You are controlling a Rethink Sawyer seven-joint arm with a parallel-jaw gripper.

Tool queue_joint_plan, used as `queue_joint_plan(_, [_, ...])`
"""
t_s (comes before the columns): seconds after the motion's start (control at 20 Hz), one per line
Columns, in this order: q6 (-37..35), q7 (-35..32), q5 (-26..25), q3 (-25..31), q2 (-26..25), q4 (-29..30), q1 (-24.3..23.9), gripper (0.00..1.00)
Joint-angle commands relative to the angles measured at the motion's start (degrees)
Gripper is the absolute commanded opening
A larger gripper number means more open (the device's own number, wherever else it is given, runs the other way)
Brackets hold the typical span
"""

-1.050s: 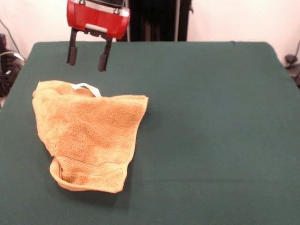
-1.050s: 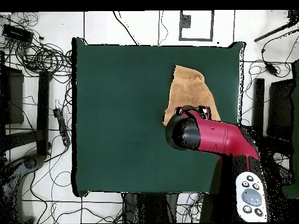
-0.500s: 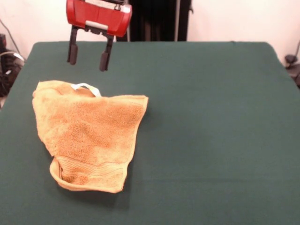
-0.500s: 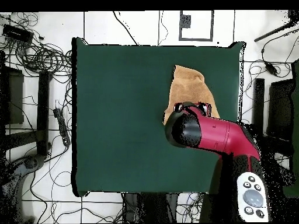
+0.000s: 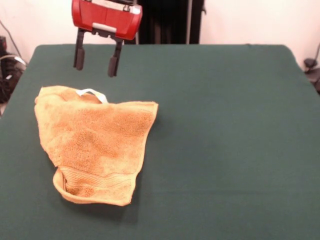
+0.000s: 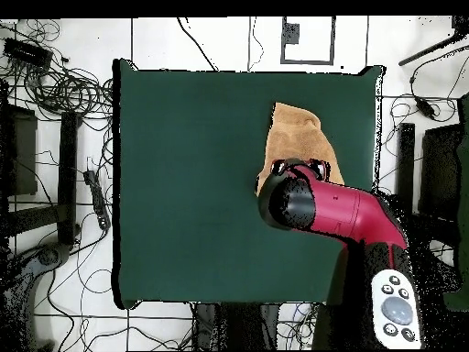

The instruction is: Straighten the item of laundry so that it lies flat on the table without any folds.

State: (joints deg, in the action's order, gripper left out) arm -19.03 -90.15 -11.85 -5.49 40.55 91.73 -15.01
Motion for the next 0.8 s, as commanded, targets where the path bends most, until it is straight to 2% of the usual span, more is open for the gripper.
queue_joint_plan(0.05, [-3.15,-7.60,4.48,10.53,-4.20,3.96,0.67,1.00])
queue_joint_plan(0.8, [-2.59,-8.06,7.81,14.03,-4.76,5.96,-0.17,1.00])
